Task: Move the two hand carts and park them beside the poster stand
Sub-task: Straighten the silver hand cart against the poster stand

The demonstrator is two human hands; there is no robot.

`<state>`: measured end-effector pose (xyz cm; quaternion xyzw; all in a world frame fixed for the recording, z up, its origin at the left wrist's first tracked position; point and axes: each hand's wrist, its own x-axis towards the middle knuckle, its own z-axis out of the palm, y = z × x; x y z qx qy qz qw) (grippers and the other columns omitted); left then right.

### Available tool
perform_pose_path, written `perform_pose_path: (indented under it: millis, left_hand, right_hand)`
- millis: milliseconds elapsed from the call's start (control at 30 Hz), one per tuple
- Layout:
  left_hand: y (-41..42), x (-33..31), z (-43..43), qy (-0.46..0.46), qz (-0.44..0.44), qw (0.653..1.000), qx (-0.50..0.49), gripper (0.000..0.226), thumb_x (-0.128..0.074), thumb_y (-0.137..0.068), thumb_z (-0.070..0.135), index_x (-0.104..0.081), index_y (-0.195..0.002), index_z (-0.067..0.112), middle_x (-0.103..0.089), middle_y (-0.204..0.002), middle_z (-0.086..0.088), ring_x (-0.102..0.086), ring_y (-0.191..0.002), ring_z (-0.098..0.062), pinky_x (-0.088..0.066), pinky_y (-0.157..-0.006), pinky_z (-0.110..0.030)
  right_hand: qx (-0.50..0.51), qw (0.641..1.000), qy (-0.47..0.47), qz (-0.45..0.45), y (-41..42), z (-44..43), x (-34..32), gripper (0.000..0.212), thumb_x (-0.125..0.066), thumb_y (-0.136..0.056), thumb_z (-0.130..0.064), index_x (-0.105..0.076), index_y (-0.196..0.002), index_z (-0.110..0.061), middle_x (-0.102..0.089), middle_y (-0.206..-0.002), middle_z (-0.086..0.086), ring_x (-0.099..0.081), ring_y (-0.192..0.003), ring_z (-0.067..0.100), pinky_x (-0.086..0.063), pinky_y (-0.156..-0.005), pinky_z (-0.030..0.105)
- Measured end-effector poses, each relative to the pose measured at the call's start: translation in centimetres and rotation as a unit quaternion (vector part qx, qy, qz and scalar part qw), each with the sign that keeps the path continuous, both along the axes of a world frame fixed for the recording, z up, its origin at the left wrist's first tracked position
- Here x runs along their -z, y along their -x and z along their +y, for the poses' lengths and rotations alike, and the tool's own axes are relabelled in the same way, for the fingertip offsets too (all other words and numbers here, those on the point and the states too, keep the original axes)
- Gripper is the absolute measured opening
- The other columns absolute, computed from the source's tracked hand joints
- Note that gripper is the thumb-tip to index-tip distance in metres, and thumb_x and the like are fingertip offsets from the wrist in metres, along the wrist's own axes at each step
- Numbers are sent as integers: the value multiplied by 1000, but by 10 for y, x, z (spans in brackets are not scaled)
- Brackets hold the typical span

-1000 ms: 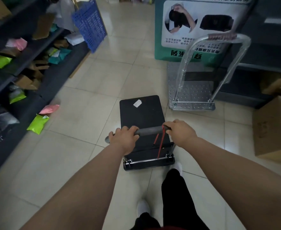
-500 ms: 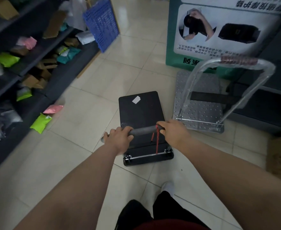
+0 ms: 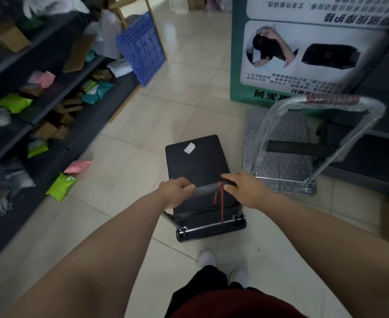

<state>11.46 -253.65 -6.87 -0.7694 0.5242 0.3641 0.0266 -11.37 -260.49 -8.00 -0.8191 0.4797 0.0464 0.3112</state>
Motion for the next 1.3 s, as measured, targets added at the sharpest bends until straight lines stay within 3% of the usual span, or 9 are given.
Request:
perform_pose_path:
  millis: [100, 267, 433, 833, 1000, 1167, 1300]
  left_hand:
    - [3, -10, -28, 43, -3, 998, 43, 36, -40, -95, 46, -60, -118, 26, -61, -126, -2, -50, -119, -29, -39, -102, -39]
    - [15, -20, -76, 51, -1, 994, 97, 39, -40, -94, 49, -58, -121, 27, -60, -127, -4, -48, -121, -31, -40, -103, -43]
    - [36, -19, -114, 65, 33, 985, 159, 39, -43, -96, 44, -58, -123, 20, -59, -130, -4, -51, -120, -25, -40, -103, -36]
    - [130, -14, -221, 70, 31, 975, 208, 38, -47, -97, 41, -59, -122, 15, -60, -126, -11, -54, -116, -29, -43, -97, -35]
    - [200, -15, -276, 100, 24, 974, 203, 39, -47, -97, 39, -58, -123, 11, -58, -127, -14, -55, -114, -30, -41, -91, -33]
    - [265, -24, -321, 163, -26, 965, 203, 46, -48, -97, 36, -45, -137, 13, -45, -136, -17, -43, -123, -34, -35, -104, -42]
    - [299, -29, -342, 214, -46, 961, 170, 49, -53, -94, 33, -41, -138, 13, -42, -138, -15, -39, -125, -33, -34, -104, -44]
  right_hand:
    - [66, 997, 22, -15, 8, -9, -7, 45, -43, -97, -36, -43, -140, -22, -51, -132, 10, -50, -119, 29, -41, -99, 40]
    - [104, 992, 54, 43, 23, -21, -19, 39, -40, -99, -31, -50, -133, -15, -50, -135, 11, -47, -120, 31, -40, -99, 40]
    - [144, 987, 54, 52, 46, -27, -20, 37, -43, -99, -25, -53, -130, -10, -50, -136, 12, -45, -122, 30, -38, -96, 35]
    - [255, 964, 48, 60, 144, -101, -17, 43, -42, -97, -35, -47, -136, -19, -47, -136, 11, -45, -124, 31, -40, -101, 42]
    - [247, 966, 56, 60, 208, -164, -13, 43, -42, -96, -39, -48, -135, -21, -49, -133, 8, -47, -121, 30, -41, -95, 40]
    - [228, 969, 83, 52, 271, -221, -18, 39, -43, -96, -36, -49, -132, -20, -50, -131, 8, -49, -117, 29, -42, -91, 42]
    - [196, 969, 139, 56, 305, -255, -22, 42, -49, -92, -32, -46, -132, -19, -47, -134, 8, -47, -120, 30, -41, -93, 42]
